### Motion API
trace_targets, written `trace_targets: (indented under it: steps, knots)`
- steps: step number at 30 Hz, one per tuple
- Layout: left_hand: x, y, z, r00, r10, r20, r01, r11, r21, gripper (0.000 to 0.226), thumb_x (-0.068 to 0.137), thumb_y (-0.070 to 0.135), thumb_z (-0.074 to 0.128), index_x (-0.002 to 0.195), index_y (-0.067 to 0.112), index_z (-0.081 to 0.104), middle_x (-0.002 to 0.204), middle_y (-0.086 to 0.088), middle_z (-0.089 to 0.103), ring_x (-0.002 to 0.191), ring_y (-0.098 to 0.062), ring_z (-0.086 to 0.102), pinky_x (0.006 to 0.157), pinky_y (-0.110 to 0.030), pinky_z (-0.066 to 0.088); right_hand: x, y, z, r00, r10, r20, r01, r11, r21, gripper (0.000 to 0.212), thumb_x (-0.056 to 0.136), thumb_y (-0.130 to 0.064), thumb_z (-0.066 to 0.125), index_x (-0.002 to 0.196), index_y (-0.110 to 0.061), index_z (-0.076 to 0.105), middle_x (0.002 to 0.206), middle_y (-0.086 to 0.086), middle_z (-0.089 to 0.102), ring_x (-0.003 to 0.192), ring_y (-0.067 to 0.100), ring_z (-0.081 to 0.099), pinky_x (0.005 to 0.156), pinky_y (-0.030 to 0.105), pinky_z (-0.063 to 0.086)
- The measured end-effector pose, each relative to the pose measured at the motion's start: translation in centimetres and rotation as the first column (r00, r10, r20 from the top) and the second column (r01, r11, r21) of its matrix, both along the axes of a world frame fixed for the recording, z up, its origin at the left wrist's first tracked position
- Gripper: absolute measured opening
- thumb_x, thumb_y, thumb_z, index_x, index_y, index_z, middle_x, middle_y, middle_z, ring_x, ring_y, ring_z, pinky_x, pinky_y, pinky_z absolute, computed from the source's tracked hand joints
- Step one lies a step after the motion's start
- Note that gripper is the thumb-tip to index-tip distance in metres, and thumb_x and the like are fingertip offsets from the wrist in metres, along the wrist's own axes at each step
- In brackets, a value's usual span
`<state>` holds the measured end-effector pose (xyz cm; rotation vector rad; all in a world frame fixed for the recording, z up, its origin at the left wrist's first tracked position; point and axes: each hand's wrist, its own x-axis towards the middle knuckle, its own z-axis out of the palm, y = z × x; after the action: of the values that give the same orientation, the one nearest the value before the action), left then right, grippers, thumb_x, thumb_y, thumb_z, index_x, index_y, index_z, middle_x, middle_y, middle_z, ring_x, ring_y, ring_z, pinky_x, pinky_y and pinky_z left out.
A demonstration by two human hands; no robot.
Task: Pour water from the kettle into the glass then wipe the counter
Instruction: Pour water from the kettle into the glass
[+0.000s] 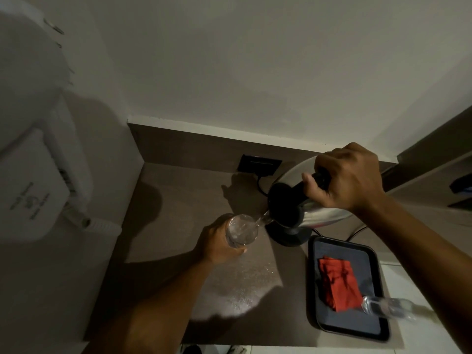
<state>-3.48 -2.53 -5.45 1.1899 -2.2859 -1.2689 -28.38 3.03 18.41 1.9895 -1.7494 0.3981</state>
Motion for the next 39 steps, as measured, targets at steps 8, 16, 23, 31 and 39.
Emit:
trace_targets:
  steps: [8, 16, 23, 31, 39]
  knots:
    - [0.0, 0.2, 0.5, 1.000, 0.011, -0.001, -0.011, 1.000, -0.025, 0.091, 0.055, 0.048, 0.090, 0.134, 0.022, 0.053, 0.127, 0.004, 0.066, 0.115, -0.014, 0.064, 0.095, -0.033, 0.056, 0.3, -0.1, 1.1, 1.000, 0.005, -0.005, -0.005, 1.000, 0.010, 0.055, 0.090, -0.049, 0.041, 0.050, -0.013, 0.052, 0.041, 0.000, 0.042, 0.036, 0.018, 0.036, 0.054, 0.030, 0.044]
    - [0.0, 0.1, 0.6, 1.000, 0.002, 0.008, -0.002, 1.000, -0.007, 0.091, 0.054, 0.050, 0.089, 0.134, 0.027, 0.051, 0.126, 0.007, 0.066, 0.113, -0.012, 0.064, 0.094, -0.030, 0.056, 0.7, -0.3, 1.2, 1.000, 0.020, 0.002, -0.020, 0.999, 0.046, 0.058, 0.092, -0.052, 0.038, 0.051, -0.013, 0.051, 0.044, -0.004, 0.036, 0.036, 0.017, 0.035, 0.056, 0.030, 0.043]
    - [0.1, 0.2, 0.4, 1.000, 0.011, -0.006, -0.011, 1.000, -0.014, 0.087, 0.053, 0.051, 0.087, 0.130, 0.028, 0.054, 0.121, 0.008, 0.068, 0.108, -0.011, 0.066, 0.089, -0.029, 0.058, 0.5, -0.2, -0.1, 0.997, -0.014, 0.077, 0.009, 0.997, 0.072, 0.056, 0.092, -0.053, 0.037, 0.051, -0.017, 0.048, 0.042, -0.004, 0.036, 0.036, 0.016, 0.032, 0.056, 0.026, 0.040]
    - [0.3, 0.1, 0.2, 1.000, 0.007, -0.001, -0.007, 1.000, -0.017, 0.091, 0.051, 0.055, 0.087, 0.132, 0.035, 0.050, 0.124, 0.011, 0.067, 0.110, -0.010, 0.065, 0.090, -0.025, 0.056, -1.9, 1.8, -5.2, 0.795, -0.116, 0.595, 0.050, 0.991, 0.127, 0.044, 0.092, -0.041, 0.044, 0.061, -0.014, 0.061, 0.048, -0.005, 0.049, 0.040, 0.007, 0.048, 0.044, 0.005, 0.030]
    - [0.1, 0.1, -0.5, 1.000, 0.013, -0.011, -0.014, 1.000, -0.023, 0.095, 0.049, 0.058, 0.086, 0.133, 0.032, 0.051, 0.127, 0.007, 0.067, 0.115, -0.013, 0.064, 0.095, -0.031, 0.056, -5.8, 4.2, -10.7, 0.177, -0.189, 0.966, 0.302, 0.944, 0.130, 0.042, 0.095, -0.021, 0.043, 0.054, -0.016, 0.049, 0.044, -0.012, 0.054, 0.042, 0.000, 0.046, 0.043, 0.015, 0.038]
